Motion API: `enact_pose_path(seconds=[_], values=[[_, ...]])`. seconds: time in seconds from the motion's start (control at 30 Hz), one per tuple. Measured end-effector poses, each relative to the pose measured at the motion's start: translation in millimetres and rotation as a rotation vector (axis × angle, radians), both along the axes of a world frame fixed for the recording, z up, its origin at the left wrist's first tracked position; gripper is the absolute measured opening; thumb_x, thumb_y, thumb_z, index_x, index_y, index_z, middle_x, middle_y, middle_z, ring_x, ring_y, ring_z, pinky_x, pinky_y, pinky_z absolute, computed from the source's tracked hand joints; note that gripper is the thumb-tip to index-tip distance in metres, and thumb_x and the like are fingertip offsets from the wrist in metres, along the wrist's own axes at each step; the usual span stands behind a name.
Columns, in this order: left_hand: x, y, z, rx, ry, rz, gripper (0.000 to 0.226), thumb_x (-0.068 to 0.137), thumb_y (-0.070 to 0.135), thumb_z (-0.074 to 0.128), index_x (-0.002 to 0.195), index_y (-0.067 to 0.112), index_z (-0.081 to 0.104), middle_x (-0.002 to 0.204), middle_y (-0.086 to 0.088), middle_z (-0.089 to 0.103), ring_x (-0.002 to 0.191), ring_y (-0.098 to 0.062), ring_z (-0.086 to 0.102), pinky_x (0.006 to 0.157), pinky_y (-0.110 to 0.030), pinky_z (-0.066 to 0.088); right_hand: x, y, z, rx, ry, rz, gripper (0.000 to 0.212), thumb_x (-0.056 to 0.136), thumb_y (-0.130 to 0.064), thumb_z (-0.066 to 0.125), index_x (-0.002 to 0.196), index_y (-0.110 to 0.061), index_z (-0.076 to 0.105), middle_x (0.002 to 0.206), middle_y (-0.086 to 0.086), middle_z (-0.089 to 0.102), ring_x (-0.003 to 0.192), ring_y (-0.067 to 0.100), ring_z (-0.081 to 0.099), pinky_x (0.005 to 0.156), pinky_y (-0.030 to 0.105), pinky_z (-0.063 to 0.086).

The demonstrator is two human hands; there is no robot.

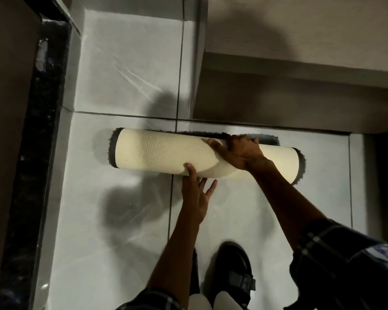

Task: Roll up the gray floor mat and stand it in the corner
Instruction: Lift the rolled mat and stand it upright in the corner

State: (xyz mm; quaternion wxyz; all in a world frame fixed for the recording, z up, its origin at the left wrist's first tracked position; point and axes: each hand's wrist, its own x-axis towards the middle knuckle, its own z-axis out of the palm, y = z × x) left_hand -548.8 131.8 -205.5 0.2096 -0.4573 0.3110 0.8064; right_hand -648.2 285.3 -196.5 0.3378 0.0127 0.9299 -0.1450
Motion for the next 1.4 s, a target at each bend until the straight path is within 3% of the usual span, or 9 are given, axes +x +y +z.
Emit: enact_pose_path(seconds=[0.23,0.47,0.63,0.8,1.03,1.1,1.2,1.3,1.4], values=[[6.5,-16.9,-6.3,-0.037,0.009,-0.026,0.102,0.07,0.081,0.066,0.156,0.038,0.031,0.153,-0.009,0.049,0.139,-0.034,0.049,0.116,-0.063,0.039,16.2,-26.8,-6.8,-0.227,-0.394,-0.295,0.11,0.075,-0.096,0.004,0.152,-0.029,0.045,0.155,0.013,0.051,0.138,0.038,0.048,0.119,0.059,0.028],[12.3,-58.3,51.4,-0.058,0.014,-0.026,0.112,0.054,0.069,0.085,0.149,0.018,0.051,0.145,-0.016,0.062,0.133,-0.038,0.058,0.117,-0.062,0.041,76.9,-68.0,26.3,-0.471,-0.42,-0.567,0.116,0.067,-0.101,0.003,0.155,-0.036,0.041,0.158,0.013,0.048,0.143,0.038,0.045,0.123,0.057,0.029],[-3.7,-89.7,127.8,-0.195,0.062,-0.066,0.1,0.061,0.059,0.089,0.145,0.017,0.054,0.138,-0.014,0.068,0.126,-0.034,0.065,0.112,-0.059,0.047,74.9,-91.6,96.3,-0.667,-0.306,-0.621,0.098,0.069,-0.102,0.029,0.138,-0.034,0.049,0.13,-0.01,0.061,0.121,0.016,0.061,0.1,0.037,0.045],[-63.5,-122.2,224.1,-0.286,0.162,-0.181,0.13,0.036,0.071,0.092,0.147,0.018,0.05,0.142,-0.015,0.064,0.131,-0.034,0.061,0.114,-0.057,0.046,9.6,-115.5,190.3,-0.855,-0.285,-0.44,0.091,0.066,-0.076,0.079,0.142,-0.037,0.048,0.128,-0.019,0.068,0.109,-0.004,0.068,0.087,0.021,0.058],[-179.6,-169.7,297.0,-0.41,0.353,-0.409,0.126,0.041,0.073,0.09,0.149,0.03,0.043,0.142,-0.006,0.063,0.13,-0.029,0.061,0.1,-0.047,0.059,-97.4,-148.3,272.9,-0.921,-0.127,-0.442,0.061,0.068,-0.045,0.091,0.106,-0.066,0.049,0.096,-0.045,0.065,0.092,-0.023,0.063,0.064,0.0,0.05],[-206.4,-177.6,304.3,-0.484,0.377,-0.455,0.124,0.036,0.073,0.091,0.144,0.031,0.047,0.132,0.001,0.067,0.127,-0.028,0.063,0.091,-0.04,0.063,-116.4,-153.1,274.6,-0.944,-0.061,-0.469,0.071,0.067,-0.031,0.095,0.115,-0.055,0.05,0.102,-0.043,0.067,0.098,-0.021,0.063,0.071,0.004,0.054],[-256.0,-181.8,300.1,-0.576,0.446,-0.591,0.133,0.031,0.076,0.09,0.146,0.028,0.045,0.137,-0.002,0.065,0.13,-0.031,0.06,0.103,-0.058,0.055,-151.6,-156.5,265.2,-0.926,-0.006,-0.529,0.103,0.058,-0.026,0.1,0.141,-0.031,0.039,0.133,-0.017,0.058,0.121,0.002,0.058,0.094,0.024,0.057],[-303.5,-179.5,293.6,-0.646,0.551,-0.751,0.133,0.039,0.067,0.089,0.154,0.027,0.035,0.149,-0.004,0.054,0.137,-0.028,0.052,0.114,-0.061,0.044,-189.1,-157.2,246.7,-0.93,0.096,-0.552,0.124,0.051,-0.02,0.101,0.15,-0.03,0.025,0.14,-0.012,0.05,0.124,-0.003,0.052,0.098,0.02,0.051],[-350.1,-169.5,282.2,-0.641,0.621,-0.803,0.141,0.035,0.082,0.08,0.156,0.033,0.027,0.156,-0.003,0.046,0.143,-0.026,0.046,0.119,-0.058,0.039,-223.9,-162.7,223.3,-0.928,0.182,-0.695,0.131,0.042,-0.022,0.099,0.153,-0.029,0.029,0.143,-0.007,0.054,0.13,0.011,0.054,0.108,0.043,0.051]])
